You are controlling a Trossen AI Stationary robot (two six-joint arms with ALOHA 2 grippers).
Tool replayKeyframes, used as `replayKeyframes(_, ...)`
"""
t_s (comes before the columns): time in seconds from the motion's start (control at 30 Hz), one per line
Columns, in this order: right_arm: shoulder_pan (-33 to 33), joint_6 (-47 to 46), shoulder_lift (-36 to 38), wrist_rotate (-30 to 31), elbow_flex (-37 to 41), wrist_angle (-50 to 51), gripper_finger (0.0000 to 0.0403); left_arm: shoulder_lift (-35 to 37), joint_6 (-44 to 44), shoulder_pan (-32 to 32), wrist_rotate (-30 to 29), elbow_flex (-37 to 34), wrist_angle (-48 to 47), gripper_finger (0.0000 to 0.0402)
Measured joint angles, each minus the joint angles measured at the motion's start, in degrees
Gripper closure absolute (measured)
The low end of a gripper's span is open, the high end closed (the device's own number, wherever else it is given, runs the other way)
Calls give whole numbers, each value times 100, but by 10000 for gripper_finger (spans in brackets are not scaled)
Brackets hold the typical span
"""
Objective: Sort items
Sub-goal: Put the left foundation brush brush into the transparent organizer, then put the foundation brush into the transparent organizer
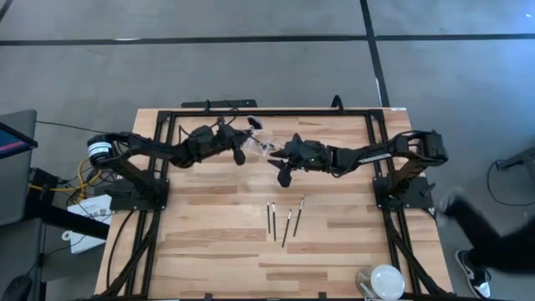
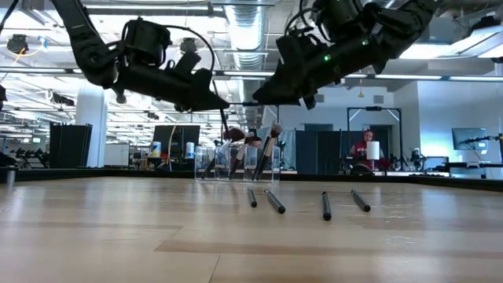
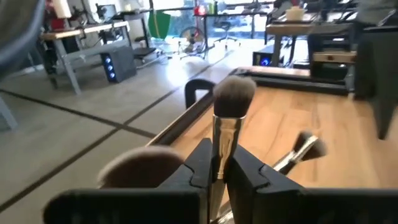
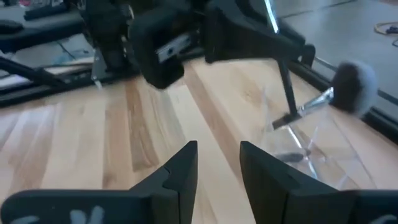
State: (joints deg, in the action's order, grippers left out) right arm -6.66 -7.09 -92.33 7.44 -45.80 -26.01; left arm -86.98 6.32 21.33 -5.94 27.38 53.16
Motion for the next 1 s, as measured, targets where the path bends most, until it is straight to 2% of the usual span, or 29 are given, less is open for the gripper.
replayKeyframes(0.37,-59,-2,-140,0,2,-19,291,-916,-17,6,-46,0,386,376)
replayKeyframes(0.73,228,-41,-132,4,2,-13,279,-981,-18,3,-134,0,513,299)
replayKeyframes(1.0,701,-1115,-132,2,0,540,237,-977,-142,-72,-134,0,548,260)
